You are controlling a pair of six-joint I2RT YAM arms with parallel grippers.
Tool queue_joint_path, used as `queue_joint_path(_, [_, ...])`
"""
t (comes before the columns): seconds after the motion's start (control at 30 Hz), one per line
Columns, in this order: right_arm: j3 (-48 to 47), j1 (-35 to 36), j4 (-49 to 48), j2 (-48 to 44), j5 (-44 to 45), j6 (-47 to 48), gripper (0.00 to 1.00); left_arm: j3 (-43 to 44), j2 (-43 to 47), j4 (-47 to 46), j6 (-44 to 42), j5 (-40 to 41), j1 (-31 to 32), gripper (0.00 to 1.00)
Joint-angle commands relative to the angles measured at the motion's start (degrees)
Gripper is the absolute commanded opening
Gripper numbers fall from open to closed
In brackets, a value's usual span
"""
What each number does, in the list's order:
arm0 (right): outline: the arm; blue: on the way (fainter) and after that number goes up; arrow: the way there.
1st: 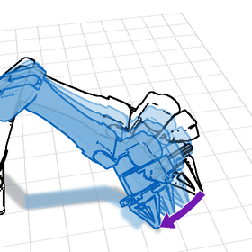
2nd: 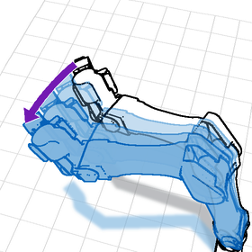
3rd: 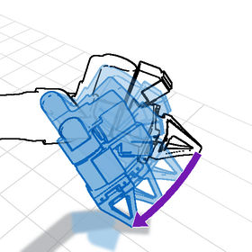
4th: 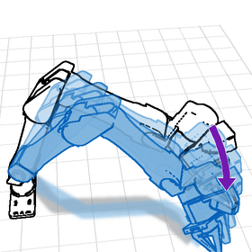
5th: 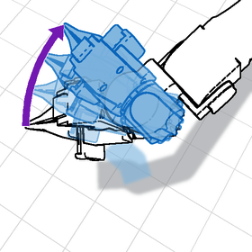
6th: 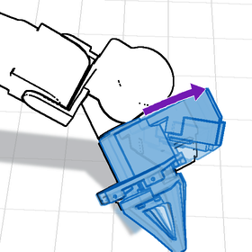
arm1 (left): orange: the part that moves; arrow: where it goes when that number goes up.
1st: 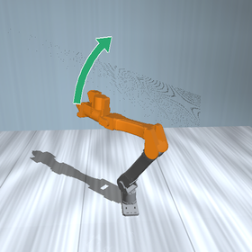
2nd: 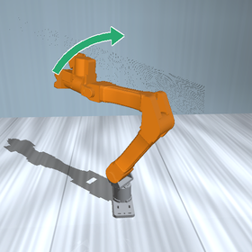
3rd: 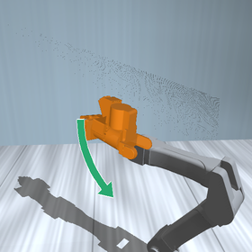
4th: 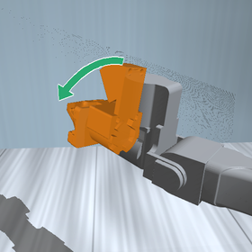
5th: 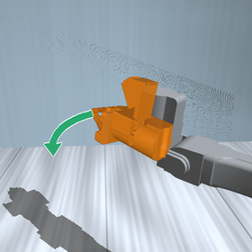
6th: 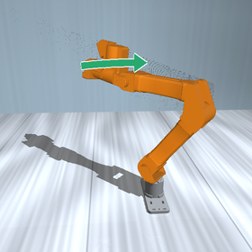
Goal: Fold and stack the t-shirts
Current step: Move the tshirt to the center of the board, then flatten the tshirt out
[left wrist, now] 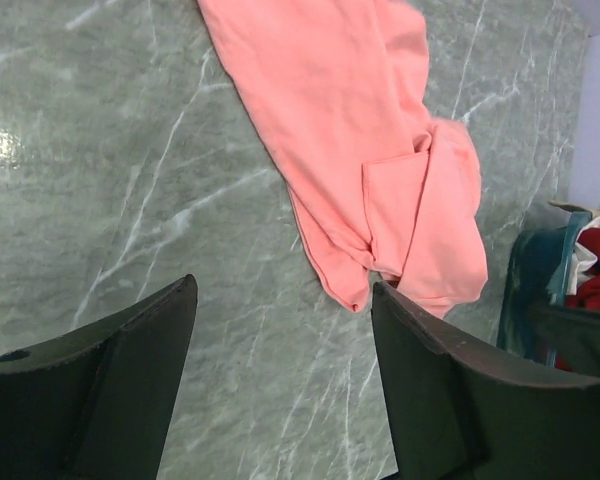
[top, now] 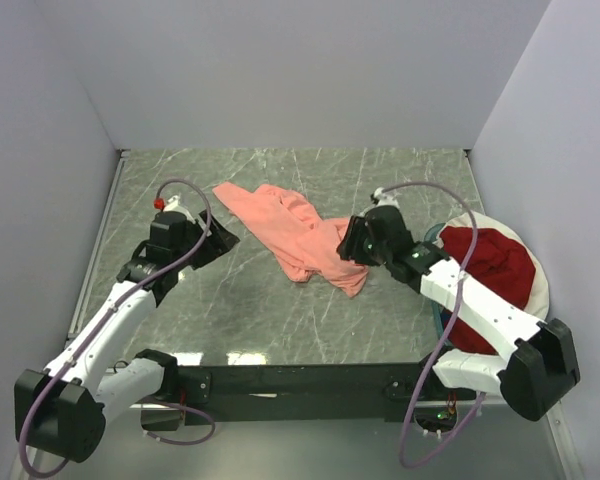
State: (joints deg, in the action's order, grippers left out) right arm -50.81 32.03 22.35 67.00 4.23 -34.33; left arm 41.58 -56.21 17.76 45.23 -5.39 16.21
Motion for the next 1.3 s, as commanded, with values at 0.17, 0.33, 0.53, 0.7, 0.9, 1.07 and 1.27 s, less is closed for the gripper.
queue_joint_path(0.17, [6.1,7.1,-10.6,3.4,3.4,-5.5,0.56,0.1,-8.0,-12.0,5.2,3.4,-0.1,0.74])
queue_joint_path(0.33, [2.7,7.3,-9.8,6.0,10.4,-4.1,0.56,8.5,-20.4,-14.2,8.6,9.2,-0.8,0.7])
queue_joint_path(0.53, [-1.3,6.5,-8.5,7.7,12.8,-0.9,0.56,20.0,-35.5,-13.4,9.0,15.7,-5.6,0.65])
queue_joint_path(0.7, [-3.1,5.7,-8.0,8.5,11.9,1.1,0.56,33.3,-50.1,-10.4,6.6,16.1,-8.3,0.59])
queue_joint_path(0.9, [-2.2,3.8,-8.5,7.1,9.8,3.3,0.56,48.6,-65.1,-4.9,2.8,17.2,-8.7,0.57])
queue_joint_path(1.07, [-1.1,2.8,-8.9,6.4,8.5,4.3,0.56,52.5,-71.2,-4.7,3.9,16.5,-8.7,0.56])
queue_joint_path(1.27, [-1.3,2.3,-9.3,8.1,6.3,4.3,0.56,54.6,-73.7,-4.9,5.1,15.1,-8.6,0.37])
